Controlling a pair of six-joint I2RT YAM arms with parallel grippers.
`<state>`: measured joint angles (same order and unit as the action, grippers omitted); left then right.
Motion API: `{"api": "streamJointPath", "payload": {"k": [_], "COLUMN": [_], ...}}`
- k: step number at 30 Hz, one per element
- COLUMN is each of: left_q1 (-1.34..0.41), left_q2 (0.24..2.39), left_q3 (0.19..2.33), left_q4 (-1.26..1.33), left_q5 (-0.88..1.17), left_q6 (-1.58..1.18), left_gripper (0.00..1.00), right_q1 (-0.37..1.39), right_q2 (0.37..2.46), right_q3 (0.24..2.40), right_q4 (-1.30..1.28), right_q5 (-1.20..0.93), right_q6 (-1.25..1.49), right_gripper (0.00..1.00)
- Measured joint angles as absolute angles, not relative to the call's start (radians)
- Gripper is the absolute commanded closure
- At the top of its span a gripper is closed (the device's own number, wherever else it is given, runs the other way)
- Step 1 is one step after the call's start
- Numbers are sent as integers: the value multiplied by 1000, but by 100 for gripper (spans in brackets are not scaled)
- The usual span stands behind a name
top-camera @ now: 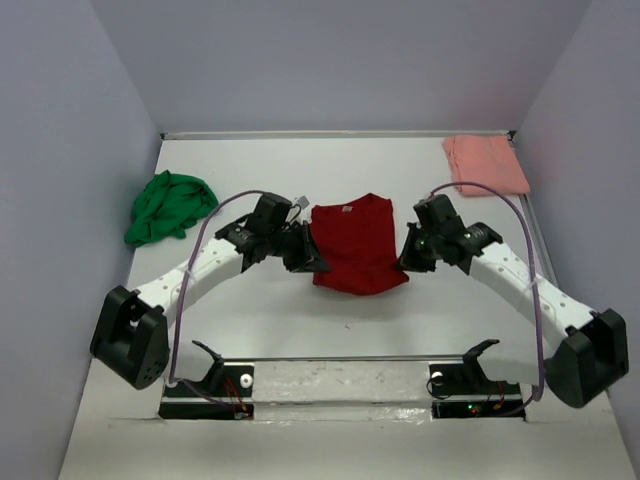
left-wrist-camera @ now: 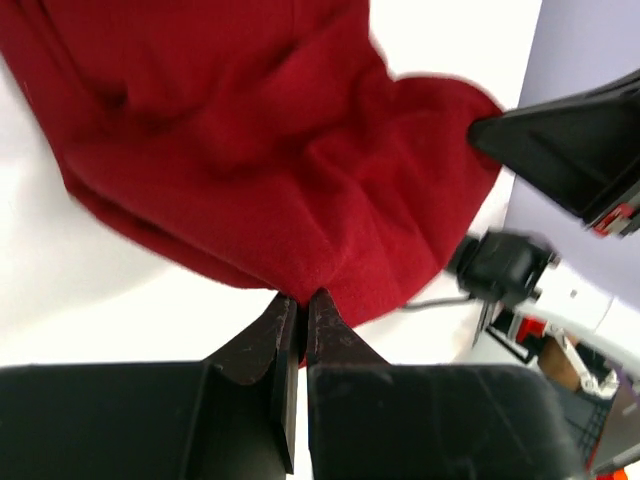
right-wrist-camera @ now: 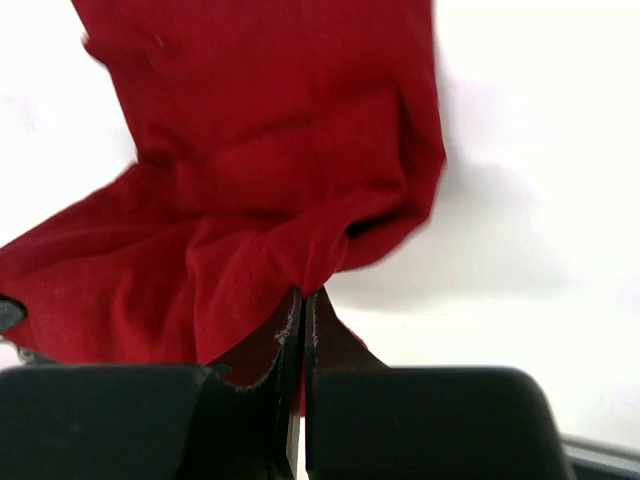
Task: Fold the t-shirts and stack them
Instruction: Fold the tshirt
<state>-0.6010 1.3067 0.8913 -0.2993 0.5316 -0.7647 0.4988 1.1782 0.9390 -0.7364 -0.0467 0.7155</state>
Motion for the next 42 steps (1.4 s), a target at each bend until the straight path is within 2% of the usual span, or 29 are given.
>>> {"api": "streamJointPath", "payload": {"k": [7,16,19,20,21,22,23,24,26,30,33,36,37,38,41,42], "left_q1": [-465,-333,-309,-302,-294,-290,-287,-284,-282,-281,-281,-281,-281,-281,-282,-283], "left_q2": [1633,2135,2236,2262,2292,2309,2323,2346,2367,2371,2358,2349,2338,2325,2280,2267], "left_q3": [1267,1814,1901,1914,1922,1928,1932,1941,1942,1936,1900,1876,1860,1845,1810,1808], "left_q4": [-387,-551,-570,-574,-577,-578,-579,-578,-573,-557,-523,-497,-490,-488,-491,-496], "left_q5": [558,604,625,632,642,647,650,651,656,662,664,661,653,641,577,550], "left_q6": [-615,-477,-456,-454,-452,-452,-452,-450,-449,-440,-428,-425,-425,-424,-424,-421], "left_gripper": [100,100,100,100,100,100,100,100,100,100,99,87,81,65,46,42], "right_q1": [460,303,267,260,254,248,245,243,242,235,224,216,215,213,210,210], "right_q2": [1511,2083,2225,2263,2304,2337,2363,2390,2444,2487,2507,2520,2516,2508,2457,2444], "right_q3": [1261,1821,1935,1963,2002,2035,2057,2087,2162,2265,2336,2403,2407,2404,2339,2328], "right_q4": [-725,-717,-733,-738,-751,-757,-759,-759,-764,-754,-766,-781,-781,-783,-780,-786], "right_q5": [-8,-60,-95,-106,-118,-130,-133,-139,-162,-172,-171,-164,-162,-158,-147,-145], "right_q6": [579,439,406,395,382,366,363,347,303,247,204,174,167,160,148,148], "right_gripper": [100,100,99,86,80,50,50,37,29,21,20,20,20,20,21,21]}}
